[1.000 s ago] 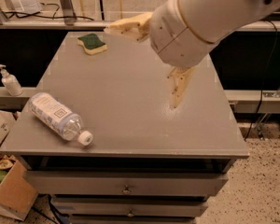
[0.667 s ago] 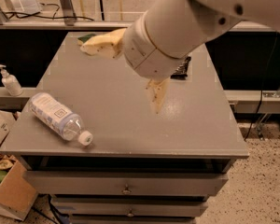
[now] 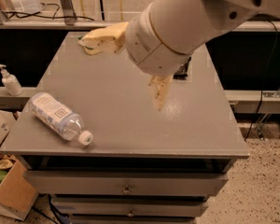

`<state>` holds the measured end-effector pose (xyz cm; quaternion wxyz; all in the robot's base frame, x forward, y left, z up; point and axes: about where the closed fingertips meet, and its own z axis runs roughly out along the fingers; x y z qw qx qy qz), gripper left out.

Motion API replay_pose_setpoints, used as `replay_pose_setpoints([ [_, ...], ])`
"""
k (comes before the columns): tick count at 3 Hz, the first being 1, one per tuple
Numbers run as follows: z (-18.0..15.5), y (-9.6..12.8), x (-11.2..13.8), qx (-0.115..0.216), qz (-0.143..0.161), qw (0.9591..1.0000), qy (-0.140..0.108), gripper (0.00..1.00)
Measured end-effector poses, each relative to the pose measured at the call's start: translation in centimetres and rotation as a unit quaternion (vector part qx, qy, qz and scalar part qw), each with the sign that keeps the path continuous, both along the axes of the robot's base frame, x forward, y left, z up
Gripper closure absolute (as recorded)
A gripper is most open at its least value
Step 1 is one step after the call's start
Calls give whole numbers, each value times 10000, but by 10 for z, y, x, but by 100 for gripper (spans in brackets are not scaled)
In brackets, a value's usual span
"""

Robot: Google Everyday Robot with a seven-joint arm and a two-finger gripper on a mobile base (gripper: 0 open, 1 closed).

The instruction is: Move blue plastic bottle near rxbar chocolate

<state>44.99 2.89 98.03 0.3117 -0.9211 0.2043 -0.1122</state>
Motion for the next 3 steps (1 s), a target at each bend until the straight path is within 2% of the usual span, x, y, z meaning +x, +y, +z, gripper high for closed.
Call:
replay_pose_setpoints([
  [1, 8, 8, 3, -37, 404, 9988, -288, 0],
  [2, 11, 15, 5, -136, 811, 9952, -536, 0],
  [3, -3, 34, 14, -357, 1451, 9865, -670, 0],
])
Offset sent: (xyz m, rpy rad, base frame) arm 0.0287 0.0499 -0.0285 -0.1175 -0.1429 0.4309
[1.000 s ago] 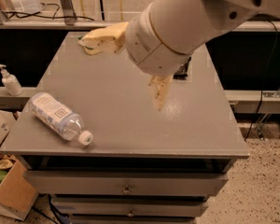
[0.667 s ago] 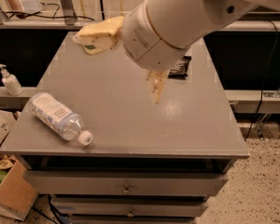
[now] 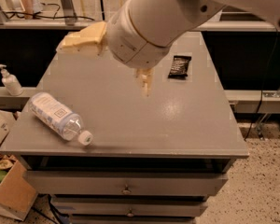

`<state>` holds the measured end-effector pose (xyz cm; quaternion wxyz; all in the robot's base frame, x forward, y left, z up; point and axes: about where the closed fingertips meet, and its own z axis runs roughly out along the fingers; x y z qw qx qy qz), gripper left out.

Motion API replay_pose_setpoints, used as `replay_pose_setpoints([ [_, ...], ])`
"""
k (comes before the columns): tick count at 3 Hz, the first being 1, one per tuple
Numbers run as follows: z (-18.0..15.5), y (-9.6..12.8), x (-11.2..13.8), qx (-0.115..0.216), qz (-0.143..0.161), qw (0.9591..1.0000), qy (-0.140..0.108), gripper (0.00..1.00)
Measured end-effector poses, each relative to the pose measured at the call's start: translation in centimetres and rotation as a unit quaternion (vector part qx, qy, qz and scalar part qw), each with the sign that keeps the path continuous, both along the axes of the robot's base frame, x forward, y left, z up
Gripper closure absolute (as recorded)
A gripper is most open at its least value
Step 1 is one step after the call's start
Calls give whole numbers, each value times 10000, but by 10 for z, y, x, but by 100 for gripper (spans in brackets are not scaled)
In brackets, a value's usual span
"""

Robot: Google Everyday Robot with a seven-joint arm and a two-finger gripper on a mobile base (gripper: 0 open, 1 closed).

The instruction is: Move blue plastic bottle near rxbar chocolate

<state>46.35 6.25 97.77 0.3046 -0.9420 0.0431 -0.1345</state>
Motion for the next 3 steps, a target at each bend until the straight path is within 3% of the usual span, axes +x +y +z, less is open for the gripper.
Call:
replay_pose_setpoints([
  [1, -42, 28, 15, -493, 795, 9956, 93, 0],
  [2, -69, 46, 24, -849, 1224, 9887, 169, 0],
  [3, -102, 64, 29, -1414, 1633, 9764, 27, 0],
])
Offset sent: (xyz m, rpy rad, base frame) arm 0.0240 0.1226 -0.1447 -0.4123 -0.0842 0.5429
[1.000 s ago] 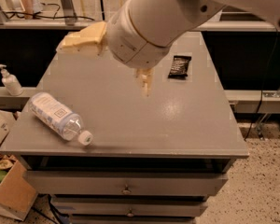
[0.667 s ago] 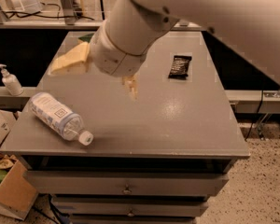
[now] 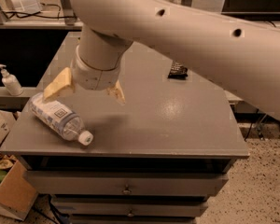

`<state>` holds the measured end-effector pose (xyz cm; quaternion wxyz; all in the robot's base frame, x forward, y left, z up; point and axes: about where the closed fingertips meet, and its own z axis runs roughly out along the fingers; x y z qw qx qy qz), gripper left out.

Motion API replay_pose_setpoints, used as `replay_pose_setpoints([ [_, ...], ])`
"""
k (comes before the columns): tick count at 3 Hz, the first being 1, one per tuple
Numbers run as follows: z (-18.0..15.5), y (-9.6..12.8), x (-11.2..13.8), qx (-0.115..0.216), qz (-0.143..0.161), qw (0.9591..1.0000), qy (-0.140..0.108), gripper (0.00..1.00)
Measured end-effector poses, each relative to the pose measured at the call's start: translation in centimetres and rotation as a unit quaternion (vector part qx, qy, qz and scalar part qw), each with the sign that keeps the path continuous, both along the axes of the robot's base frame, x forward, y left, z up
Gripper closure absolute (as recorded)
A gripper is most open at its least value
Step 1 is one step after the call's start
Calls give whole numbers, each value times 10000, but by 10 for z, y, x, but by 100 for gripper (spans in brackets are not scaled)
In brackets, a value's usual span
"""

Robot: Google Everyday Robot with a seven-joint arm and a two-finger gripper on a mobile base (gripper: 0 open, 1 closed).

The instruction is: Move blue plastic bottle near rxbar chocolate

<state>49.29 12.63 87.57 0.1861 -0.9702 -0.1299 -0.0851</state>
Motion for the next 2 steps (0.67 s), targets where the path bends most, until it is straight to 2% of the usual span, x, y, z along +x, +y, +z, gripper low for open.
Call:
replay_pose_setpoints([
  [1, -20, 23, -3, -296, 471, 9983, -166, 0],
  [2, -33, 44, -7, -510, 840, 9946, -321, 0],
])
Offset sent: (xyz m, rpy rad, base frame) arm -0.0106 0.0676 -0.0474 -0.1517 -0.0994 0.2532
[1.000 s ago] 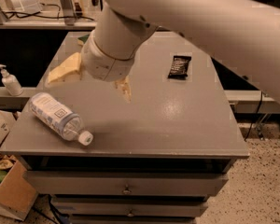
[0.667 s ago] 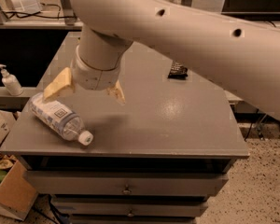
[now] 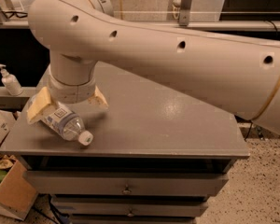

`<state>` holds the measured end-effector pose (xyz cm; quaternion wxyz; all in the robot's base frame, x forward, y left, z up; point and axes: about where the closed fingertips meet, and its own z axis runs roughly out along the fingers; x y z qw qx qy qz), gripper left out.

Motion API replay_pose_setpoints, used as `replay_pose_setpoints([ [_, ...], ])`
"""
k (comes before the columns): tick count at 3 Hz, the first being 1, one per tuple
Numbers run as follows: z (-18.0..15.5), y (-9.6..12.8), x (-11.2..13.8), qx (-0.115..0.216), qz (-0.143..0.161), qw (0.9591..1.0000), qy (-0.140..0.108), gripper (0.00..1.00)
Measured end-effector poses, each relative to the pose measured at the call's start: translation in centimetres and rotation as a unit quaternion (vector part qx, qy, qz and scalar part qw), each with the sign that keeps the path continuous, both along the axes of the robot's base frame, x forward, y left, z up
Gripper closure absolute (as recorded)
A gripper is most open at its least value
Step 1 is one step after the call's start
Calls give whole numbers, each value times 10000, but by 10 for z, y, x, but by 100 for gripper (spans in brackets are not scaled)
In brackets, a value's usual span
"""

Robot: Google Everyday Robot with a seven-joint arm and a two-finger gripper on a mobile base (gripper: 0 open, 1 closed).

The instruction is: Move blue plastic bottle near rxbar chocolate

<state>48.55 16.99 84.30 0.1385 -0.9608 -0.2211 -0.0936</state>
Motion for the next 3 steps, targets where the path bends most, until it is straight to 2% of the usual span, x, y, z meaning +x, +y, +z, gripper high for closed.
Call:
replay_pose_setpoints([
  [1, -8, 13, -6, -189, 231, 9995, -129, 18],
  [3, -8, 15, -9, -399, 277, 9985, -262, 64],
])
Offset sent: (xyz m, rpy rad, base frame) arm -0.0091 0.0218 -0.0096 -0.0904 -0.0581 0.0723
